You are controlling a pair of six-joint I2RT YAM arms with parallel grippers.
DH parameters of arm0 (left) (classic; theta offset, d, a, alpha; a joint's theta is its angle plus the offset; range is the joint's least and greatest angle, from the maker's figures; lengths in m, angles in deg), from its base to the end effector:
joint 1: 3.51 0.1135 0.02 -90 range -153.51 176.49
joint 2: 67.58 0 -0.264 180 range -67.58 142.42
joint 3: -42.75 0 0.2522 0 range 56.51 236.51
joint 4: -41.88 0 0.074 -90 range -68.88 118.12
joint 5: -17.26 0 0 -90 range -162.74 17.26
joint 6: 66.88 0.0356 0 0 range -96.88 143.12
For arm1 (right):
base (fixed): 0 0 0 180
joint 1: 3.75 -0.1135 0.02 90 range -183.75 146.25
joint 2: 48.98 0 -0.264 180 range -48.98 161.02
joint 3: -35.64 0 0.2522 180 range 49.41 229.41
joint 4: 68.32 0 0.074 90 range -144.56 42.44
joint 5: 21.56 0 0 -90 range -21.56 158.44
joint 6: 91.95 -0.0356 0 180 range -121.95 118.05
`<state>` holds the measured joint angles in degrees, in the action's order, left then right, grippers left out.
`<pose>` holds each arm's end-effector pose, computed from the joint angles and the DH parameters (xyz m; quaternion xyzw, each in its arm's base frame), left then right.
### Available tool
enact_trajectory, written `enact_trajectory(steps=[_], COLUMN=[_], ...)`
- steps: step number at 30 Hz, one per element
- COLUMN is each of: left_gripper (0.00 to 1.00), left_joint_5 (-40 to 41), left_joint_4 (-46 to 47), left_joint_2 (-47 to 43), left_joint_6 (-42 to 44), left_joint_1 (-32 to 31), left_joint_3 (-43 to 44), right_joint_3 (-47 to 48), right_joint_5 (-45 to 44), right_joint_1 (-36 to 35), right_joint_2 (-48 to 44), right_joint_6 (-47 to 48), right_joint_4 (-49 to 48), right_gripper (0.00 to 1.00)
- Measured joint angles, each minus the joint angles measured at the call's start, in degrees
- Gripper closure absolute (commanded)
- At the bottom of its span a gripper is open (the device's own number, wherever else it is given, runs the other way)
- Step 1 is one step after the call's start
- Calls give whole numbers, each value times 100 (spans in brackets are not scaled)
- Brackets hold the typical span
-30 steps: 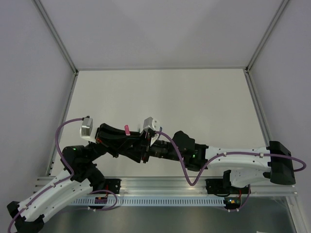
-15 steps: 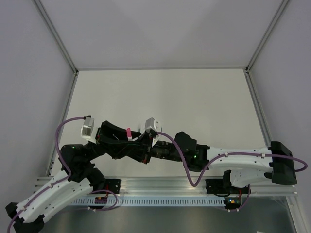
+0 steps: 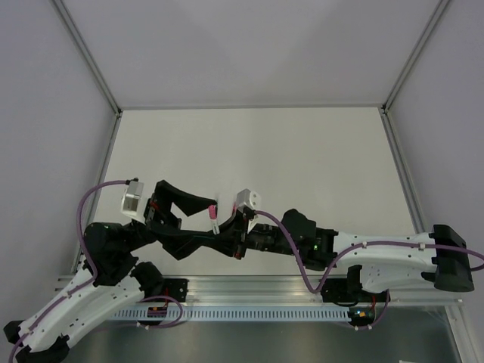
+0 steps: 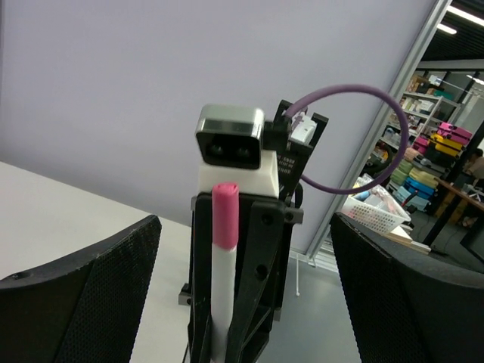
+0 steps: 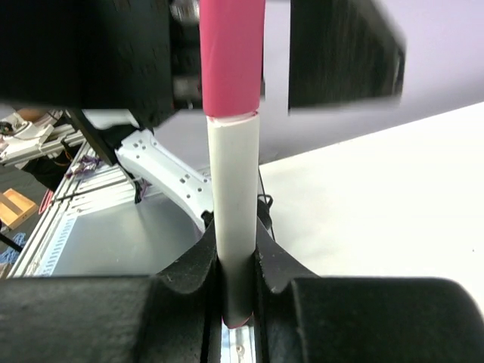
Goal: Insert the pens into the pen caps
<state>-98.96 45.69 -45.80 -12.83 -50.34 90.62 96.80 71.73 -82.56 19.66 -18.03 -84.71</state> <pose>0.0523 -0.0787 0.3752 0.2417 0.4669 -0.6426 0.5574 0.0527 0.2772 0.3435 -0.3568 0.5435 0.5722 0.5000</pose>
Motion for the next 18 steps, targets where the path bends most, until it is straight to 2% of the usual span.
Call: enact_trajectory(steps=[8,11,14,17,18], left_gripper=[2,7,14,31,43], left_joint_5=[-87,-101,-116,-133,-140], left_joint_4=[-402,-518,-557,-577,-584], left_joint_2=[518,629,697,702,699], left_joint_6=[289,343,404,459,483], left_joint_1=[0,0,0,0,0], left_joint_3=[754,754,754,754,754], right_joint_3=[-256,-264,-264,-264,-264], right_joint_5=[219,297,341,358,358], right_joint_1=[0,0,0,0,0], right_joint_2=[-109,-109,-109,-109,-109], right_joint_6=[-28,-55,-72,-85,-87], right_joint_4=[129,127,118,111,111], right_gripper=[100,100,100,100,100])
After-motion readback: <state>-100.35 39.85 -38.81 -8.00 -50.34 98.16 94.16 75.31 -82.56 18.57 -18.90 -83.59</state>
